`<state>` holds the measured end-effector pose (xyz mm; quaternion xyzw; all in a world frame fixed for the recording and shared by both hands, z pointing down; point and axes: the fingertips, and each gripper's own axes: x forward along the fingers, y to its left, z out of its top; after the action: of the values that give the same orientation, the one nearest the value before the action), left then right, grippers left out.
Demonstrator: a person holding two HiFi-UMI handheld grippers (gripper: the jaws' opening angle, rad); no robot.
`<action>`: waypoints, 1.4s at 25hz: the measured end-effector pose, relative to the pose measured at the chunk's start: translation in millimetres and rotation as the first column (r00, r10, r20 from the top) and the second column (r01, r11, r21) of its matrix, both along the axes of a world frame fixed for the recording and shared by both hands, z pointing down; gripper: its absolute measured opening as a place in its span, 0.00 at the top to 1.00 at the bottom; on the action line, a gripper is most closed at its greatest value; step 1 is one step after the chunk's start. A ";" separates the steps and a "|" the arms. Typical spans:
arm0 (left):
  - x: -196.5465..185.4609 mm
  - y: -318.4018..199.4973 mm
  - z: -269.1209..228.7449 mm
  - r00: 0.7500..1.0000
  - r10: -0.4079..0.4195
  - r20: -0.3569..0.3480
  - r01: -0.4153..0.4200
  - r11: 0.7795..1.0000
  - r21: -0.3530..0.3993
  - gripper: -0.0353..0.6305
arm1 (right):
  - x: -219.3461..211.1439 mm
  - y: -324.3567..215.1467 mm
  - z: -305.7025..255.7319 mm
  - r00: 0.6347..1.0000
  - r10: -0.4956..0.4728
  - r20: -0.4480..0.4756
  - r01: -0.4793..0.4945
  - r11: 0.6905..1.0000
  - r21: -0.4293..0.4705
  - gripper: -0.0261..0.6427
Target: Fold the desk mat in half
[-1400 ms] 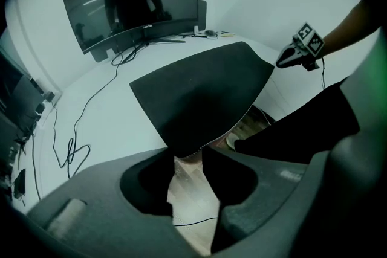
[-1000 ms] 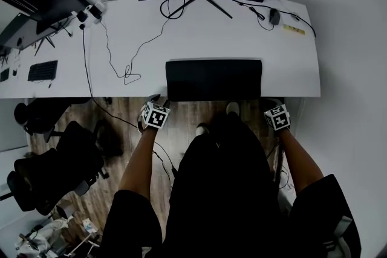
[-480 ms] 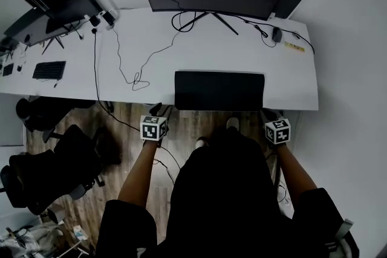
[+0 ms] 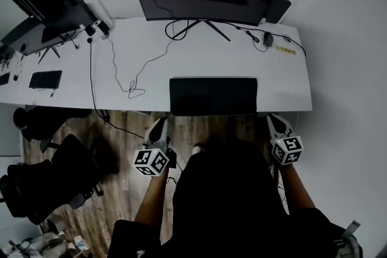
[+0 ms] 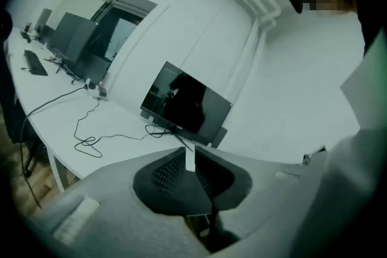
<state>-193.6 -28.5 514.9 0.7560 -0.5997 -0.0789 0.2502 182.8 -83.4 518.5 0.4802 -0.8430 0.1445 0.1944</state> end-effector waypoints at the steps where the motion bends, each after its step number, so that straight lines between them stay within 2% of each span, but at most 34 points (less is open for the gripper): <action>1: 5.5 1.2 -11.7 1.000 -0.018 -0.025 0.019 0.999 0.033 0.88 | 1.3 -0.9 -10.2 1.000 -0.004 0.018 0.004 1.000 0.016 0.96; 3: 22.5 1.9 -30.5 1.000 -0.029 -0.013 0.030 0.996 0.081 0.91 | 5.3 -3.3 -29.4 0.998 -0.005 0.062 0.003 0.999 0.044 0.96; 6: 57.3 -4.1 -50.7 0.997 -0.004 0.072 -0.004 0.993 0.115 0.91 | 24.6 -4.9 -59.4 0.994 0.034 0.105 -0.044 0.995 0.091 0.96; 11: 116.1 -24.6 -69.6 0.993 0.056 0.102 -0.066 0.993 0.098 0.91 | 67.5 0.0 -98.4 0.988 0.076 0.137 -0.096 0.985 0.141 0.96; 14: 146.2 -29.5 -76.5 0.988 0.071 0.136 -0.083 0.993 0.087 0.91 | 95.5 9.0 -106.6 0.987 0.090 0.131 -0.110 0.981 0.157 0.96; 17: 169.9 -33.3 -82.8 0.985 0.070 0.158 -0.086 0.992 0.092 0.91 | 120.9 10.6 -107.4 0.980 0.103 0.168 -0.132 0.976 0.171 0.96; 21: 192.5 -31.5 -87.2 0.989 0.060 0.134 -0.072 0.994 0.085 0.91 | 137.9 13.6 -122.1 0.972 0.061 0.226 -0.113 0.967 0.227 0.96; 23: 200.2 -28.7 -86.3 0.987 0.050 0.155 -0.062 0.995 0.073 0.91 | 141.9 14.1 -127.7 0.975 0.038 0.220 -0.093 0.964 0.247 0.96; 29: 213.2 -12.3 -82.9 0.980 -0.002 0.197 -0.006 0.999 0.039 0.91 | 162.0 16.0 -124.0 0.977 0.029 0.212 -0.080 0.968 0.237 0.96; 35: 232.6 17.1 -73.9 0.969 -0.022 0.246 0.022 1.000 0.002 0.91 | 168.8 32.1 -118.3 0.977 -0.030 0.213 -0.016 0.977 0.212 0.96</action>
<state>38.9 -11.4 441.1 0.7530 -0.6346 0.0129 0.1733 351.5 -51.3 400.1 0.4769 -0.8713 0.1038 0.0502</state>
